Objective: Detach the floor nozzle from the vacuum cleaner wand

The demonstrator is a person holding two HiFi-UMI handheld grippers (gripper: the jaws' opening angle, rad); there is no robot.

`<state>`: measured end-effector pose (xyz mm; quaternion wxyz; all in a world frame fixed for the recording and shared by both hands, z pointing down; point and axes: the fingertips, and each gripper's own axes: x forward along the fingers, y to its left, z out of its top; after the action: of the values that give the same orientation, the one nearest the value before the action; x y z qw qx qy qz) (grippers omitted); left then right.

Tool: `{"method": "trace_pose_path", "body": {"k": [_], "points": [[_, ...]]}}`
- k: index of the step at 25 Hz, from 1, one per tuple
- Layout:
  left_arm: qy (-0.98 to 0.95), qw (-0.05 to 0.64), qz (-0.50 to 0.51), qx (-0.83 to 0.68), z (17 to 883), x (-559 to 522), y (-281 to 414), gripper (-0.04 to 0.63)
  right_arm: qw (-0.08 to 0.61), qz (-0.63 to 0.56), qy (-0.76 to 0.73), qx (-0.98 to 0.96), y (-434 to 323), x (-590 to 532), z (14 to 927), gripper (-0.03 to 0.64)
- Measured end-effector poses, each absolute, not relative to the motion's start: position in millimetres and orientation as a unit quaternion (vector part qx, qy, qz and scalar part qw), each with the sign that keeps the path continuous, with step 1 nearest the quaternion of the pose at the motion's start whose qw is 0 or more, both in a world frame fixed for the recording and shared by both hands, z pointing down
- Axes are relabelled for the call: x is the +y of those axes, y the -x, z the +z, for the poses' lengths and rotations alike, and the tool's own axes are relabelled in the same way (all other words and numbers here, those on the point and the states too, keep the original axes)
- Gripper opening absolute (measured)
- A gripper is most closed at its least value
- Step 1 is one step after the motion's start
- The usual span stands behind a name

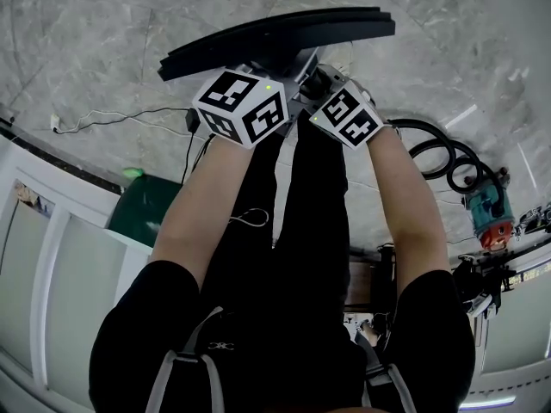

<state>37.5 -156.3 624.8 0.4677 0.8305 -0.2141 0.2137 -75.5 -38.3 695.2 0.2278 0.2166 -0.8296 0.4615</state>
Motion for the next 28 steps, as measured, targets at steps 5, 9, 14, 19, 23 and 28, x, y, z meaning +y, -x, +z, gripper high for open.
{"method": "trace_pose_path", "body": {"k": [5,9,14,19,23,28], "points": [[-0.832,0.497,0.157,-0.188,602.6,-155.3,-35.9,0.083,0.206,0.494,-0.132,-0.835,83.8,-21.6,664.8,0.095],[-0.832,0.527,0.096,-0.144,564.7,-159.3,-43.3,0.075,0.149,0.529,-0.057,-0.833,88.4,-16.1,618.1,0.095],[-0.803,0.594,0.029,-0.038,538.0,-152.5,-53.3,0.074,0.028,0.581,0.133,-0.803,77.9,5.1,559.4,0.095],[-0.780,0.625,0.008,0.030,524.3,-154.0,-60.7,0.071,-0.081,0.621,0.124,-0.770,80.6,-8.3,533.2,0.087],[-0.789,0.610,0.065,-0.030,546.8,-152.9,-53.3,0.071,0.050,0.608,-0.068,-0.789,93.1,-16.1,582.5,0.083],[-0.785,0.573,0.144,-0.185,578.4,-170.9,-31.2,0.072,0.303,0.514,-0.362,-0.716,69.4,-30.9,647.9,0.071]]}}
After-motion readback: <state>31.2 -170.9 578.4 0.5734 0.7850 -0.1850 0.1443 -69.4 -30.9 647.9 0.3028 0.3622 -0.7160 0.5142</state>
